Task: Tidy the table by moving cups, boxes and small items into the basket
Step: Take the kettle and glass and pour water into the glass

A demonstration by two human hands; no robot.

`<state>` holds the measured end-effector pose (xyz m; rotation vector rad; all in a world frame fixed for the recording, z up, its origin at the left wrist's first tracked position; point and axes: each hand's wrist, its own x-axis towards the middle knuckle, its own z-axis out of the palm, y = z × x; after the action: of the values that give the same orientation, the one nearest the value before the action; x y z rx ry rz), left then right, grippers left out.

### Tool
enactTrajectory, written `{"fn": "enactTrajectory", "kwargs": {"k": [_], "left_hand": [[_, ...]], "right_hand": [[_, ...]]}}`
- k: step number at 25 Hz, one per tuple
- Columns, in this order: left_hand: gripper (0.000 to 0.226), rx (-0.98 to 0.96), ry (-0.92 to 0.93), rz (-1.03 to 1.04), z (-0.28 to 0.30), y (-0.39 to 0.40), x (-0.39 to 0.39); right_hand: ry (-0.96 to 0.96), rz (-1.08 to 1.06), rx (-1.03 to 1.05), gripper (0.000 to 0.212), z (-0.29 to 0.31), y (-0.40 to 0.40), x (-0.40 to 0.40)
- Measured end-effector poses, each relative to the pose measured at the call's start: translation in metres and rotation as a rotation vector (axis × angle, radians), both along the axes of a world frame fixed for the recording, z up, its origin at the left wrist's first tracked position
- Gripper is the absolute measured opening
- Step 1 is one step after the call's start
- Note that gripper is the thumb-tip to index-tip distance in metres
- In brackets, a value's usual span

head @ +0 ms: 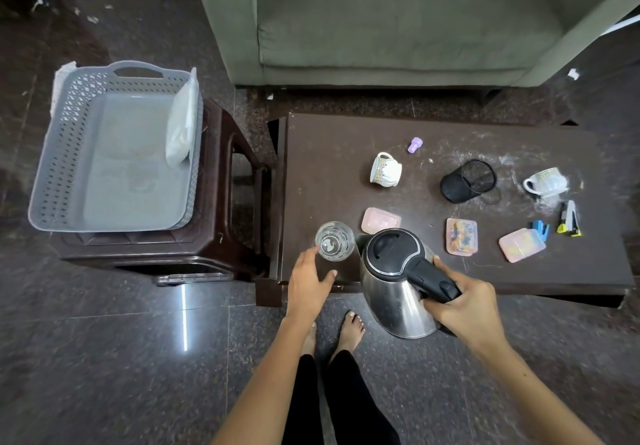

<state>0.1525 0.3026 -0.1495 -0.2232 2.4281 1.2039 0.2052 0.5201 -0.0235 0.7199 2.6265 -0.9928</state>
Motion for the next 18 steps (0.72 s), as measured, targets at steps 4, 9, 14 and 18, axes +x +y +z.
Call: {"fn": "enactTrajectory", "kwargs": {"k": [4,9,14,18], "left_hand": [[0.055,0.012,-0.002,-0.009,0.001,-0.005,0.000],[0.053,0.028,-0.008,-0.030,0.003,-0.008,-0.002],[0.053,0.033,-0.019,-0.032,0.004,-0.008,-0.005],[0.056,0.024,-0.023,-0.069,0.005,-0.008,-0.010]], "right_hand": [[-0.016,0.024,0.050,0.064,0.008,-0.009,-0.011],[-0.069,0.099,0.129,0.060,0.014,-0.016,-0.022],[-0.121,0.231,0.240,0.052,0.014,-0.022,-0.036],[-0.140,0.299,0.267,0.052,0.015,-0.024,-0.041]]}}
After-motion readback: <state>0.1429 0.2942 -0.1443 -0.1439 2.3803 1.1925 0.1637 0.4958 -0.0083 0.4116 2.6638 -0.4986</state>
